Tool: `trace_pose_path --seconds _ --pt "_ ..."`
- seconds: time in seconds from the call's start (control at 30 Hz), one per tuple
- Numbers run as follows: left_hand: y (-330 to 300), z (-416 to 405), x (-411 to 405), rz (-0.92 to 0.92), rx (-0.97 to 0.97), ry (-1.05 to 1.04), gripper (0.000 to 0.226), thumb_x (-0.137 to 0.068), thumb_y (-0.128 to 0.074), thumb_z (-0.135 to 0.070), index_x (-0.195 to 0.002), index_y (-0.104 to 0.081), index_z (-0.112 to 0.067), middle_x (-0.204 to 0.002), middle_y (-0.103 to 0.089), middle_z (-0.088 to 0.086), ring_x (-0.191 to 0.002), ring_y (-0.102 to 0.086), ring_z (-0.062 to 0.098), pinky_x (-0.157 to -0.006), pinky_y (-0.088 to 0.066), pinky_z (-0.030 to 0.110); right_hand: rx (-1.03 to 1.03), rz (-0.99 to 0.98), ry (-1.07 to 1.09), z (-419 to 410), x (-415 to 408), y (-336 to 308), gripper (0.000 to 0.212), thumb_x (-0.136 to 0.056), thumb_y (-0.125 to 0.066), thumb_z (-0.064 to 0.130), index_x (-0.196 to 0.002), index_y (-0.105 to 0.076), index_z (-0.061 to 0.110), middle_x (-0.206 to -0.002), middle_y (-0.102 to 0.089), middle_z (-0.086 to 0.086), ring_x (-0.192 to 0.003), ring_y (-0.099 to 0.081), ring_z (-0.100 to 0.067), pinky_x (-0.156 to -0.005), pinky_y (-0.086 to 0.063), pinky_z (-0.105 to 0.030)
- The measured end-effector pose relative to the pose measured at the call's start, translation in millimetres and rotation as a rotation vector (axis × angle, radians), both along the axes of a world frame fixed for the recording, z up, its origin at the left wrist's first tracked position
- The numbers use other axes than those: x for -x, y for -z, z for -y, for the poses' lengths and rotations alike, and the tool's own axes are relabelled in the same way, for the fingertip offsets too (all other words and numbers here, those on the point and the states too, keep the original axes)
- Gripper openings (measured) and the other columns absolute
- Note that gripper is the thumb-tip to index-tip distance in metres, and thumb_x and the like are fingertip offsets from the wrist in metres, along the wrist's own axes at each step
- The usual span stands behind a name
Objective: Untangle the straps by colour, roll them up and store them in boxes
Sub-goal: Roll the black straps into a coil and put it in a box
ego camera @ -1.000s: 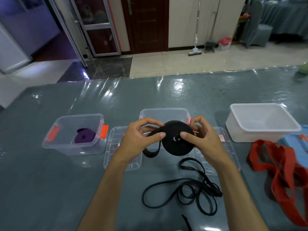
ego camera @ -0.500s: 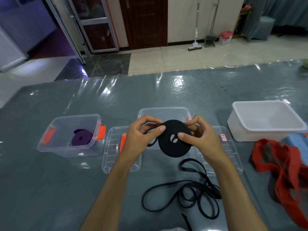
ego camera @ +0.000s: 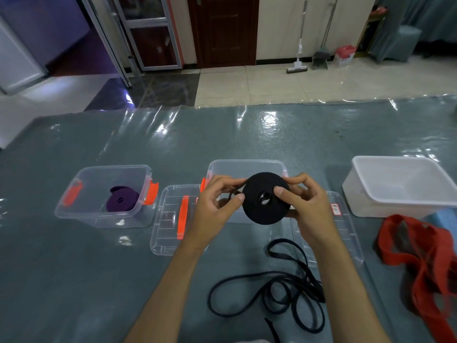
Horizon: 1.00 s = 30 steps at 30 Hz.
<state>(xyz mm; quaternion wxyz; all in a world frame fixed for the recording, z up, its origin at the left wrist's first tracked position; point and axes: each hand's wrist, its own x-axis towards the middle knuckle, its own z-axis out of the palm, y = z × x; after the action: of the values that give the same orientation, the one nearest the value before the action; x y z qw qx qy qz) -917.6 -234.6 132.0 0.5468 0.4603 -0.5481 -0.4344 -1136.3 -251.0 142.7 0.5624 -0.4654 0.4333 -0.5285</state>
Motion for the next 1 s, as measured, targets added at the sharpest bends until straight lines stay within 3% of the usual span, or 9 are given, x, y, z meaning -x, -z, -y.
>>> trace_pose_path --seconds 0.13,0.27,0.37,0.57,0.77,0.93,1.0 --pt "7 -2 6 -0.109 -0.088 -0.091 0.032 -0.089 -0.083 -0.015 -0.119 -0.072 -0.017 -0.116 -0.078 0.001 -0.109 -0.076 0.019 -0.095 -0.060 0.034 -0.046 0.032 0.058 0 -1 7 0.022 -0.082 -0.087 0.022 -0.089 -0.067 0.029 -0.110 -0.081 -0.012 -0.099 -0.079 -0.031 -0.074 -0.066 -0.044" --pt "20 -2 15 -0.196 -0.162 -0.192 0.023 -0.089 -0.086 -0.013 -0.109 -0.073 -0.014 -0.113 -0.079 0.007 -0.104 -0.079 0.026 -0.096 -0.061 0.045 -0.091 0.059 0.112 0 -6 17 0.021 -0.084 -0.086 0.023 -0.089 -0.067 0.031 -0.112 -0.080 -0.011 -0.102 -0.078 -0.030 -0.073 -0.065 -0.045" --pt "29 -1 22 -0.296 -0.259 -0.179 0.025 -0.091 -0.084 -0.011 -0.113 -0.075 -0.018 -0.121 -0.077 0.007 -0.108 -0.077 0.028 -0.087 -0.064 0.040 -0.132 0.066 0.188 3 -12 28 0.022 -0.086 -0.086 0.020 -0.090 -0.067 0.029 -0.113 -0.080 -0.011 -0.104 -0.077 -0.030 -0.076 -0.066 -0.049" --pt "34 30 23 -0.475 -0.463 -0.215 0.031 -0.092 -0.079 0.000 -0.121 -0.074 -0.009 -0.116 -0.080 0.010 -0.107 -0.078 0.027 -0.079 -0.065 0.034 -0.249 0.074 0.152 30 -16 40 0.020 -0.091 -0.082 0.014 -0.095 -0.064 0.022 -0.103 -0.079 -0.012 -0.101 -0.078 -0.025 -0.072 -0.065 -0.039" --pt "47 94 7 -0.469 -0.612 -0.318 0.040 -0.094 -0.073 0.007 -0.132 -0.069 -0.001 -0.124 -0.075 0.016 -0.112 -0.072 0.030 -0.089 -0.063 0.038 -0.338 -0.293 0.079 97 -29 61 0.014 -0.092 -0.082 0.017 -0.098 -0.069 0.016 -0.111 -0.073 0.003 -0.103 -0.073 -0.018 -0.082 -0.066 -0.046" --pt "89 146 5 -0.361 -0.749 -0.350 0.037 -0.094 -0.072 0.011 -0.130 -0.069 0.002 -0.127 -0.073 0.019 -0.107 -0.069 0.029 -0.080 -0.061 0.031 -0.419 -0.505 0.075 141 -35 98 0.001 -0.098 -0.072 0.014 -0.098 -0.073 0.013 -0.101 -0.076 -0.005 -0.097 -0.076 -0.026 -0.080 -0.066 -0.047" --pt "113 163 7 -0.286 -0.796 -0.359 0.036 -0.092 -0.073 0.012 -0.126 -0.071 0.001 -0.126 -0.074 0.020 -0.108 -0.071 0.031 -0.088 -0.063 0.040 -0.438 -0.621 0.052 153 -37 115 0.009 -0.098 -0.070 0.012 -0.103 -0.074 0.006 -0.098 -0.077 -0.010 -0.092 -0.076 -0.030 -0.080 -0.067 -0.049"
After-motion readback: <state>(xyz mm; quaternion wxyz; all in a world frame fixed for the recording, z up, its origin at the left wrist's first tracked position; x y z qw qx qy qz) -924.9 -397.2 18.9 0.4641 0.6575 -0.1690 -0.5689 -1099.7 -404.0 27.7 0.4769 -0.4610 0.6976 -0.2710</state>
